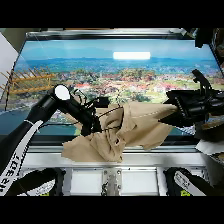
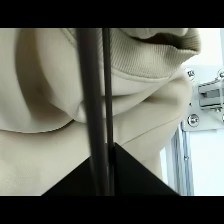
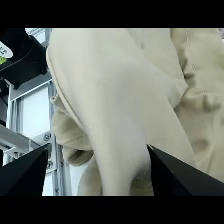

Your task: Fold the clothes and pants, and hang the long-sleeved shirts on hangers.

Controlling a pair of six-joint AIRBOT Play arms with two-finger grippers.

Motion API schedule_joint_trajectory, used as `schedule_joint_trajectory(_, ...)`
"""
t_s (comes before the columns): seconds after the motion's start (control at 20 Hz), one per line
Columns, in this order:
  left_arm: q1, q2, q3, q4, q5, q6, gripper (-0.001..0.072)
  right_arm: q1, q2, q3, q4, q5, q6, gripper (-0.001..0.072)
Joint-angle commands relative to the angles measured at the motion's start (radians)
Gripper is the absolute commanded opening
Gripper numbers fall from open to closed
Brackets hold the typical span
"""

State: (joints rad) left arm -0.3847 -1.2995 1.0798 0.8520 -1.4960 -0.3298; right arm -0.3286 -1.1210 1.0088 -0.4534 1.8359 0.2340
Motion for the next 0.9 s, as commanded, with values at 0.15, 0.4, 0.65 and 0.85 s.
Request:
schedule_joint_trajectory(0.15,-0.001,0.0,0.001,-0.014,0.008,0.0,0.0016,0.006,-0.01,-0.001,0.005,0.005,-0.002,0.0657)
schedule_joint_trajectory(0.4,-0.001,0.0,0.001,-0.014,0.009,0.0,0.0017,0.006,-0.01,0.0,0.005,0.005,-0.002,0.0658)
schedule_joint_trajectory(0.65,-0.001,0.0,0.001,-0.014,0.014,0.0,0.0017,0.006,-0.01,-0.001,0.013,-0.001,-0.002,0.0658)
schedule_joint_trajectory(0.85,-0.001,0.0,0.001,-0.014,0.014,0.0,0.0017,0.006,-0.01,-0.001,0.012,-0.003,-0.002,0.0657)
